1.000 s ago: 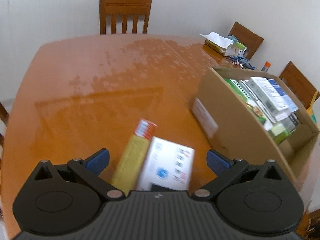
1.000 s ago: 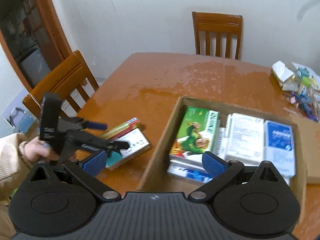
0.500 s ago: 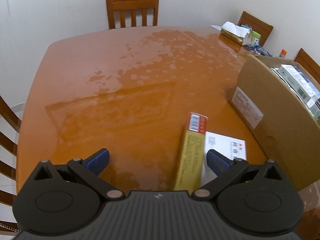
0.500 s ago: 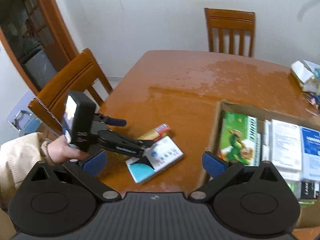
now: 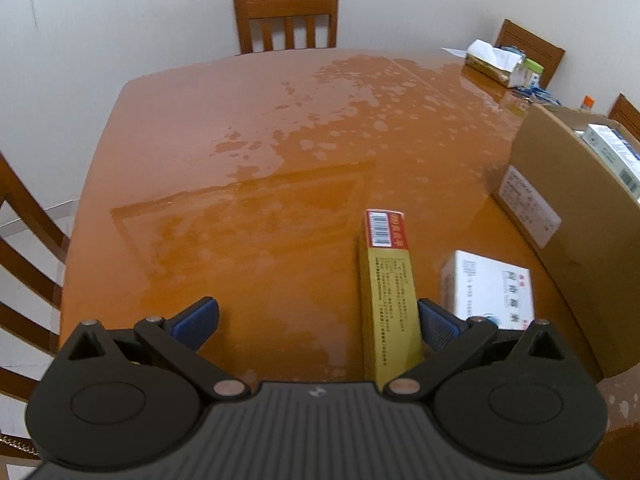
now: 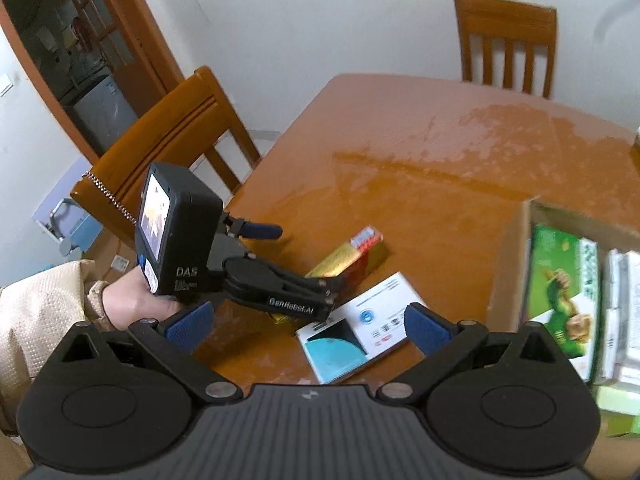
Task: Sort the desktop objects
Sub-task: 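Lower the open right gripper over the white-teal box beside the gold box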
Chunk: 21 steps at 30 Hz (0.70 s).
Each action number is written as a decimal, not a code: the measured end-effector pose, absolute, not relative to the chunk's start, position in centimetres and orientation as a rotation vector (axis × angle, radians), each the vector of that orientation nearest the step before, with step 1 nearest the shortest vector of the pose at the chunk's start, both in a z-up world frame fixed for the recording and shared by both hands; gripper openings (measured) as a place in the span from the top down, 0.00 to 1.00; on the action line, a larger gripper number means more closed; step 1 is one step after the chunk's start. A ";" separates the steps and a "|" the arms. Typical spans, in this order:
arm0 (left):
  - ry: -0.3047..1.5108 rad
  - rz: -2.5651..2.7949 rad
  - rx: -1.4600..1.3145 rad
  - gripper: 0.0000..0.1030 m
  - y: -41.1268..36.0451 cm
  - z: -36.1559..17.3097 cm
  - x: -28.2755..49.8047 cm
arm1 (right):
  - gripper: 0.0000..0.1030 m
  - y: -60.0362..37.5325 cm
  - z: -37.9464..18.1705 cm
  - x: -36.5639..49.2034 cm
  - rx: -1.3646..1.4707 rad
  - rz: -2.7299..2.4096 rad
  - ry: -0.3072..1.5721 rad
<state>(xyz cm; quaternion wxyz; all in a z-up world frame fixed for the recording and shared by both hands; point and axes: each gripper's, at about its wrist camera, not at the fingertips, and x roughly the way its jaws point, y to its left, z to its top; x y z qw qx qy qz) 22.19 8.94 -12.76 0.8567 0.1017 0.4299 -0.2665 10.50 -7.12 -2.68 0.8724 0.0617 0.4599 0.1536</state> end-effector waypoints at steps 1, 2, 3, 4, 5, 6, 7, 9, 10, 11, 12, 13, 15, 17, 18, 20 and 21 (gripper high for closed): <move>0.905 -0.557 0.211 0.00 9.1 -12.8 22.3 | 0.00 -7.0 -3.0 10.7 0.132 0.319 0.968; 0.907 -0.555 0.208 0.00 9.3 -12.8 22.3 | 0.00 -7.0 -3.2 10.9 0.137 0.316 0.977; 0.909 -0.553 0.206 0.00 9.5 -12.8 22.4 | 0.00 -7.0 -3.5 11.0 0.141 0.312 0.983; 0.912 -0.551 0.206 0.00 9.7 -12.9 22.4 | 0.00 -7.0 -3.7 11.1 0.147 0.305 0.987; 0.915 -0.548 0.209 0.00 9.8 -12.9 22.5 | 0.00 -7.1 -3.9 11.2 0.155 0.303 0.992; 0.916 -0.546 0.213 0.00 9.8 -13.0 22.4 | 0.00 -7.1 -4.1 11.3 0.164 0.303 0.997; 0.917 -0.546 0.218 0.00 9.9 -13.1 22.4 | 0.00 -7.1 -4.3 11.3 0.172 0.300 1.000; 0.926 -0.544 0.229 0.00 10.0 -13.4 22.3 | 0.00 -7.1 -4.5 11.4 0.181 0.297 1.010; 0.930 -0.544 0.234 0.00 10.1 -13.4 22.2 | 0.00 -7.1 -4.5 11.4 0.179 0.293 1.014; 0.932 -0.547 0.240 0.00 10.1 -13.5 22.1 | 0.00 -7.1 -4.6 11.4 0.174 0.287 1.017; 0.934 -0.555 0.247 0.00 10.0 -13.5 21.9 | 0.00 -7.1 -4.7 11.4 0.172 0.284 1.020; 0.935 -0.567 0.254 0.00 10.0 -13.5 21.7 | 0.00 -7.1 -4.7 11.4 0.171 0.282 1.022; 0.940 -0.590 0.269 0.00 9.8 -13.5 21.4 | 0.00 -7.1 -4.9 11.4 0.177 0.271 1.026; 0.955 -0.609 0.283 0.00 9.6 -13.7 21.2 | 0.00 -7.2 -5.1 11.4 0.180 0.253 1.035; 0.962 -0.616 0.286 0.00 9.5 -13.7 21.1 | 0.00 -7.2 -5.1 11.4 0.179 0.243 1.039; 0.969 -0.635 0.284 0.00 9.5 -13.7 20.8 | 0.00 -7.3 -5.0 11.3 0.178 0.232 1.039; 0.970 -0.646 0.284 0.00 9.4 -13.7 20.6 | 0.00 -7.3 -5.0 11.1 0.181 0.230 1.037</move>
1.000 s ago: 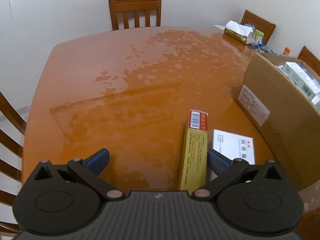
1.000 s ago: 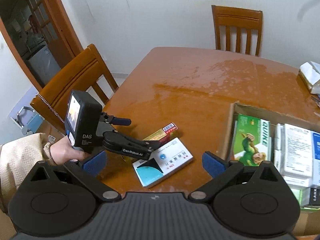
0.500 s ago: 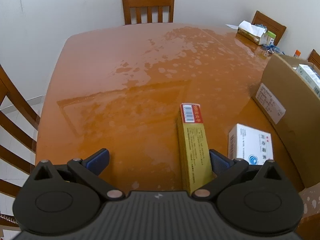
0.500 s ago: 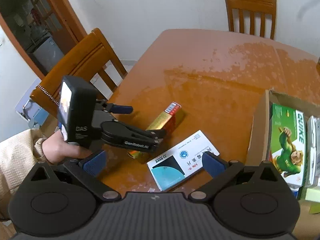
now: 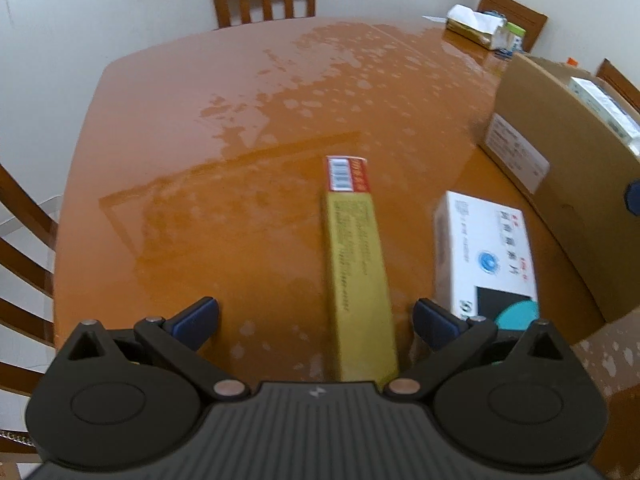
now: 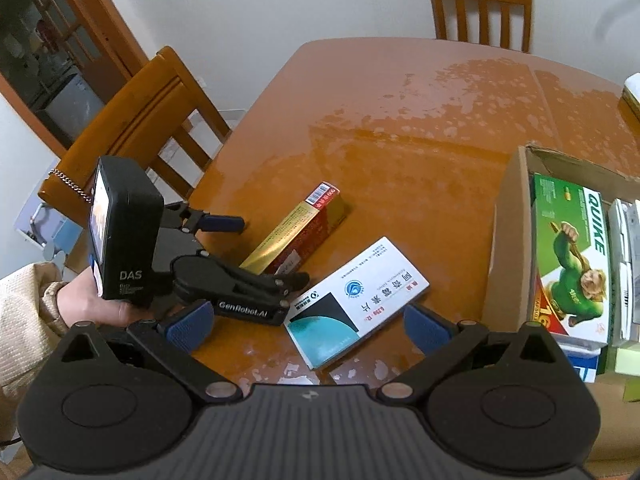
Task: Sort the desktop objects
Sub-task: 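Lower the open right gripper over the white-teal box beside the gold box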
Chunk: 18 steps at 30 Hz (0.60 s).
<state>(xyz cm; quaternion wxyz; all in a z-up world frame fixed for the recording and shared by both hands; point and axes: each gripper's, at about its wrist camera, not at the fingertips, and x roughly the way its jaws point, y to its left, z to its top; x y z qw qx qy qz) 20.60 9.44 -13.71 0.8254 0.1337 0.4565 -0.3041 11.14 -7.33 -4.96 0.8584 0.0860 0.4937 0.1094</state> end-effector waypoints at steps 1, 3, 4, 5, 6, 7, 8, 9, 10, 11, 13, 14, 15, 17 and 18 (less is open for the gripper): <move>0.970 -0.655 0.289 0.00 9.4 -13.7 20.4 | 0.00 -7.4 -4.9 11.0 0.183 0.228 1.034; 0.972 -0.672 0.305 0.00 9.1 -13.7 19.7 | 0.00 -7.6 -4.8 10.7 0.189 0.221 1.030; 0.973 -0.682 0.311 0.00 8.9 -13.6 19.4 | 0.00 -7.7 -4.8 10.5 0.195 0.217 1.031; 0.975 -0.691 0.316 0.00 8.7 -13.6 19.1 | 0.00 -7.8 -4.9 10.4 0.201 0.213 1.031; 0.976 -0.701 0.322 0.00 8.6 -13.6 18.9 | 0.00 -7.9 -4.9 10.2 0.210 0.208 1.033; 0.978 -0.709 0.325 0.00 8.4 -13.6 18.5 | 0.00 -8.0 -5.1 10.1 0.220 0.204 1.035; 0.980 -0.717 0.323 0.00 8.3 -13.5 18.2 | 0.00 -8.0 -5.1 9.9 0.231 0.198 1.040; 0.982 -0.726 0.321 0.00 8.2 -13.5 17.9 | 0.00 -8.1 -5.3 9.7 0.240 0.197 1.044; 0.985 -0.730 0.320 0.00 8.1 -13.5 17.6 | 0.00 -8.1 -5.4 9.5 0.243 0.200 1.048; 0.987 -0.731 0.320 0.00 8.1 -13.5 17.4 | 0.00 -8.0 -5.5 9.3 0.244 0.202 1.052; 0.991 -0.733 0.320 0.00 8.1 -13.4 17.0 | 0.00 -8.0 -5.7 8.8 0.242 0.208 1.059; 0.992 -0.731 0.317 0.00 8.1 -13.4 17.0 | 0.00 -8.0 -5.8 8.6 0.242 0.211 1.062; 0.994 -0.726 0.313 0.00 8.3 -13.4 17.0 | 0.00 -7.9 -5.9 8.3 0.242 0.214 1.064; 0.995 -0.716 0.302 0.00 8.6 -13.2 17.0 | 0.00 -7.8 -6.1 7.8 0.242 0.228 1.075; 0.995 -0.709 0.295 0.00 8.8 -13.1 17.0 | 0.00 -7.7 -6.2 7.5 0.238 0.238 1.079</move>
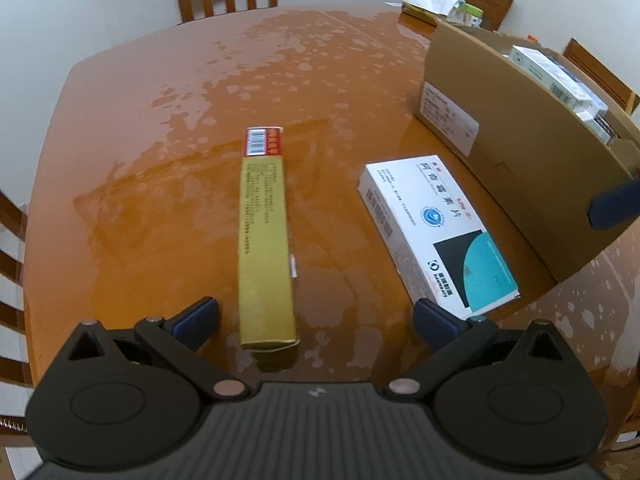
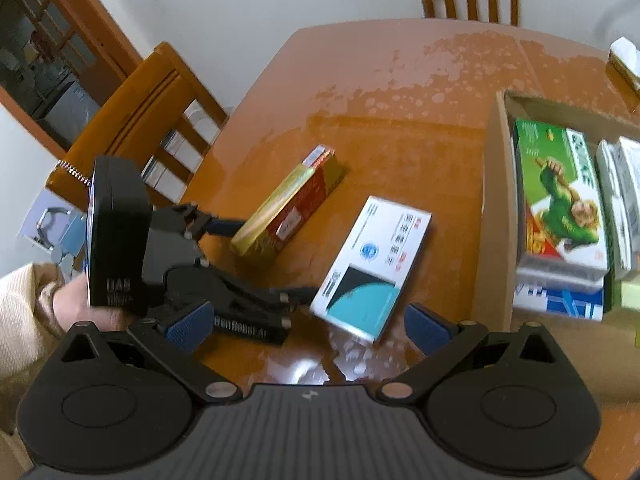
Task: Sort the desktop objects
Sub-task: 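Lower the open right gripper over the white-teal box beside the gold box, then close the right gripper on the white-teal box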
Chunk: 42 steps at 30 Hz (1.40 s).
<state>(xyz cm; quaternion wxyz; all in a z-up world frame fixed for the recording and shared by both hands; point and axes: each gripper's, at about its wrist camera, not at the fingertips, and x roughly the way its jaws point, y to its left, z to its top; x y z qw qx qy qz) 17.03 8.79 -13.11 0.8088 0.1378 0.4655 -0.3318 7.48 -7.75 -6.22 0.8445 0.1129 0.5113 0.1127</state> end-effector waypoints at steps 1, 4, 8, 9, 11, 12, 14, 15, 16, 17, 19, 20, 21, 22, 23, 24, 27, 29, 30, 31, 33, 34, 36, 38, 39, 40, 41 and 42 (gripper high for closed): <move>0.995 -0.703 0.287 0.00 9.0 -13.0 17.1 | 0.00 -7.6 -6.3 7.2 0.229 0.248 1.078; 0.991 -0.687 0.267 0.00 9.6 -12.5 17.2 | 0.00 -7.1 -6.6 6.7 0.204 0.273 1.079; 0.973 -0.671 0.243 0.00 10.2 -11.7 17.3 | 0.00 -6.4 -7.0 6.6 0.191 0.289 1.085; 0.970 -0.669 0.236 0.00 10.3 -11.6 17.3 | 0.00 -6.2 -7.1 6.7 0.184 0.295 1.088; 0.967 -0.666 0.222 0.00 10.4 -11.4 17.3 | 0.00 -5.7 -7.3 6.7 0.173 0.305 1.094; 0.966 -0.665 0.214 0.00 10.5 -11.3 17.3 | 0.00 -5.5 -7.3 6.7 0.171 0.310 1.102; 0.963 -0.663 0.207 0.00 10.5 -11.2 17.3 | 0.00 -5.2 -7.5 6.7 0.159 0.317 1.118; 0.962 -0.660 0.205 0.00 10.5 -11.2 17.3 | 0.00 -5.1 -7.6 6.7 0.149 0.315 1.124; 0.962 -0.657 0.202 0.00 10.5 -11.2 17.3 | 0.00 -5.0 -7.7 6.7 0.139 0.313 1.132; 0.961 -0.655 0.196 0.00 10.5 -11.2 17.3 | 0.00 -5.0 -7.8 6.7 0.133 0.310 1.141; 0.958 -0.651 0.180 0.00 10.7 -11.0 17.3 | 0.00 -5.0 -8.0 6.8 0.133 0.300 1.151; 0.958 -0.649 0.173 0.00 10.8 -10.9 17.3 | 0.00 -5.0 -8.1 6.8 0.137 0.299 1.153; 0.954 -0.646 0.168 0.00 10.9 -10.7 17.3 | 0.00 -5.0 -8.1 6.8 0.141 0.298 1.151; 0.947 -0.642 0.164 0.00 11.1 -10.5 17.3 | 0.00 -5.0 -8.2 6.9 0.145 0.292 1.146; 0.939 -0.638 0.161 0.00 11.2 -10.3 17.3 | 0.00 -4.9 -8.2 7.0 0.146 0.285 1.141; 0.925 -0.631 0.153 0.00 11.4 -9.9 17.2 | 0.00 -4.9 -8.3 7.1 0.146 0.279 1.137; 0.890 -0.609 0.101 0.00 12.5 -8.7 17.3 | 0.00 -4.5 -8.4 7.8 0.107 0.232 1.112; 0.876 -0.593 0.053 0.00 13.2 -8.1 17.5 | 0.00 -4.3 -8.5 8.3 0.087 0.202 1.092; 0.870 -0.588 0.031 0.00 13.6 -7.9 17.6 | 0.00 -4.2 -8.7 8.6 0.087 0.186 1.085; 0.865 -0.583 0.014 0.00 13.9 -7.7 17.6 | 0.00 -4.2 -8.8 8.8 0.087 0.171 1.073; 0.854 -0.573 -0.009 0.00 14.4 -7.5 17.8 | 0.04 -4.2 -9.3 9.2 0.087 0.145 1.052; 0.852 -0.570 -0.013 0.00 14.5 -7.4 17.8 | 0.05 -4.2 -9.7 9.4 0.090 0.131 1.055; 0.849 -0.565 -0.015 0.00 14.8 -7.5 17.9 | 0.08 -4.3 -10.4 9.8 0.093 0.104 1.068; 0.855 -0.566 -0.015 0.00 14.9 -7.7 18.0 | 0.08 -4.4 -10.8 10.0 0.096 0.083 1.069; 0.858 -0.566 -0.017 0.00 15.0 -7.9 18.1 | 0.08 -4.4 -10.9 10.1 0.095 0.069 1.069; 0.860 -0.565 -0.019 0.00 15.1 -8.0 18.2 | 0.08 -4.5 -11.1 10.3 0.094 0.052 1.070; 0.862 -0.566 -0.020 0.00 15.1 -8.1 18.2 | 0.08 -4.5 -11.3 10.5 0.092 0.036 1.072; 0.863 -0.568 -0.022 0.00 15.1 -8.1 18.3 | 0.08 -4.6 -11.5 10.6 0.090 0.021 1.074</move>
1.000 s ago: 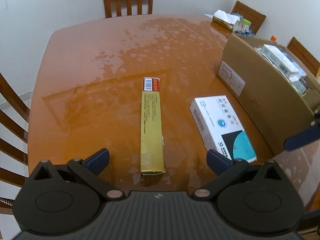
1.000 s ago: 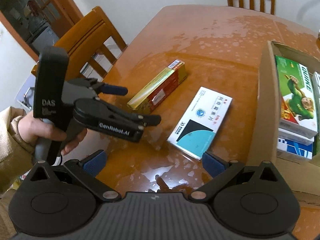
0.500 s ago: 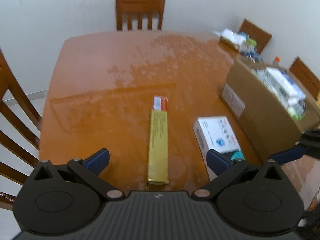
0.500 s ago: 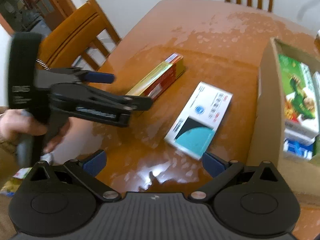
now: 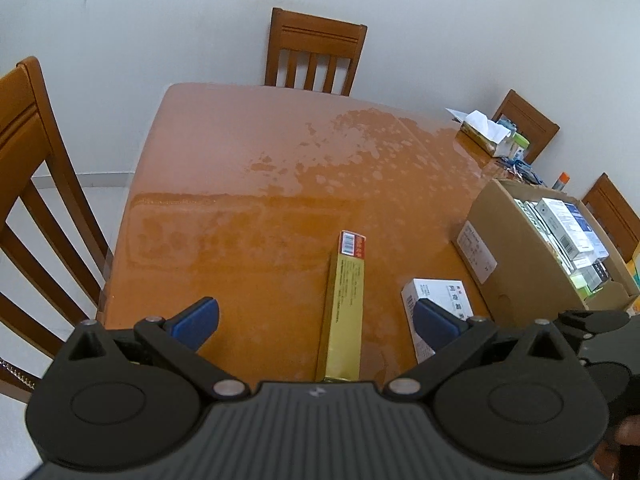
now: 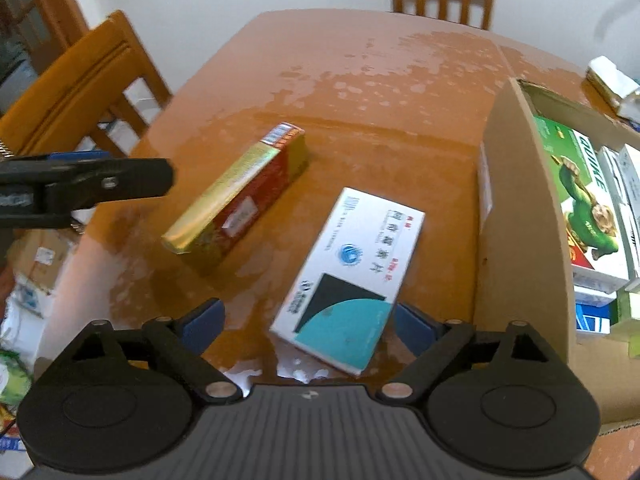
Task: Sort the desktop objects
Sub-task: 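Close the right gripper on the white-teal box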
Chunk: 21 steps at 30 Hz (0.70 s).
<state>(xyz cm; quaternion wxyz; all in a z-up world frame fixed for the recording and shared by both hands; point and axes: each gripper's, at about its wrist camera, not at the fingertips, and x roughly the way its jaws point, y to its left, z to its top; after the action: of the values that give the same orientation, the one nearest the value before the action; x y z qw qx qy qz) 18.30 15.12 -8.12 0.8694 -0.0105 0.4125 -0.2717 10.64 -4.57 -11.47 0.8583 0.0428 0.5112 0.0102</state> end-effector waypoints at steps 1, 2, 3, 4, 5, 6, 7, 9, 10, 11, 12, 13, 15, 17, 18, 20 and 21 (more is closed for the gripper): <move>0.862 -0.571 -0.022 0.00 15.1 -8.2 18.3 | 0.08 -4.6 -11.7 10.8 0.084 0.008 1.074; 0.863 -0.575 -0.020 0.00 15.1 -8.2 18.4 | 0.12 -4.5 -12.0 10.9 0.072 -0.002 1.072; 0.864 -0.579 -0.017 0.00 15.0 -8.3 18.4 | 0.25 -4.5 -12.1 10.9 0.062 -0.013 1.065; 0.864 -0.581 -0.017 0.00 15.0 -8.3 18.4 | 0.29 -4.4 -12.3 10.9 0.050 -0.026 1.060; 0.864 -0.585 -0.016 0.00 15.0 -8.3 18.4 | 0.29 -4.4 -12.4 11.0 0.035 -0.031 1.058; 0.865 -0.588 -0.016 0.00 15.0 -8.3 18.5 | 0.29 -4.4 -12.4 11.0 0.029 -0.034 1.058; 0.865 -0.591 -0.016 0.00 15.0 -8.4 18.5 | 0.29 -4.4 -12.4 11.1 0.025 -0.035 1.060; 0.866 -0.592 -0.017 0.00 15.0 -8.4 18.5 | 0.29 -4.3 -12.4 11.3 0.016 -0.033 1.068; 0.865 -0.592 -0.017 0.00 15.0 -8.4 18.5 | 0.28 -4.3 -12.4 11.4 0.019 -0.034 1.073; 0.865 -0.593 -0.018 0.00 15.0 -8.4 18.5 | 0.27 -4.3 -12.5 11.5 0.027 -0.036 1.076; 0.867 -0.594 -0.016 0.00 15.0 -8.4 18.6 | 0.27 -4.3 -12.6 11.6 0.031 -0.033 1.083; 0.867 -0.596 -0.014 0.00 15.0 -8.4 18.5 | 0.27 -4.3 -12.7 11.6 0.028 -0.031 1.085; 0.866 -0.595 -0.009 0.00 15.0 -8.4 18.5 | 0.29 -3.7 -12.6 11.4 -0.021 -0.023 1.085; 0.866 -0.592 -0.013 0.00 15.1 -8.3 18.5 | 0.30 -2.7 -12.2 10.8 -0.124 -0.013 1.069; 0.866 -0.589 -0.016 0.00 15.2 -8.3 18.5 | 0.30 -2.0 -11.9 10.5 -0.185 -0.004 1.061; 0.870 -0.589 -0.020 0.00 15.2 -8.2 18.6 | 0.30 -0.6 -11.5 9.7 -0.328 0.016 1.039; 0.871 -0.589 -0.020 0.00 15.2 -8.2 18.6 | 0.30 0.0 -11.4 9.2 -0.393 0.031 1.030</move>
<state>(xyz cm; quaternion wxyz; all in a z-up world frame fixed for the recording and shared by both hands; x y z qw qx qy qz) 18.55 15.20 -8.19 0.8650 -0.0095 0.4155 -0.2812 9.24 -0.01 -11.42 0.8519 -0.1866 0.4892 0.0145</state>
